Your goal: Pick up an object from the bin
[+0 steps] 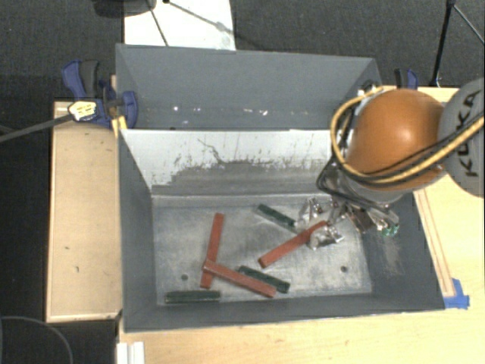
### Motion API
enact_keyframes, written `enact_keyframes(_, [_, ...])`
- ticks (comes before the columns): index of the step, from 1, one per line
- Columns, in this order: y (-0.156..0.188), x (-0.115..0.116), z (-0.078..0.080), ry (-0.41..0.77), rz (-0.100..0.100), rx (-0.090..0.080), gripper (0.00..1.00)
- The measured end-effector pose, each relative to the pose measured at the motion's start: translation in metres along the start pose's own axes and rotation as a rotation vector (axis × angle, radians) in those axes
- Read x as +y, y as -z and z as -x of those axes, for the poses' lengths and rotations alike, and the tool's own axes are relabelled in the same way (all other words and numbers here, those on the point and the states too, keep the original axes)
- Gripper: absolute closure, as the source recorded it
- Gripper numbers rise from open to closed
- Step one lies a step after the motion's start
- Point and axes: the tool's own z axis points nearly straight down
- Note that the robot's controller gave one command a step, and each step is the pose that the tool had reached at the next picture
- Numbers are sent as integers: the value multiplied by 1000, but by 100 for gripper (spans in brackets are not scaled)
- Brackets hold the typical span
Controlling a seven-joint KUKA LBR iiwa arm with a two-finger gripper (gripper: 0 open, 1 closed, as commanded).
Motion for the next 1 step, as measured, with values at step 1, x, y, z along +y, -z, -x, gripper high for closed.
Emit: enact_keyframes(1, [79, 4, 3, -1, 0, -1, 100])
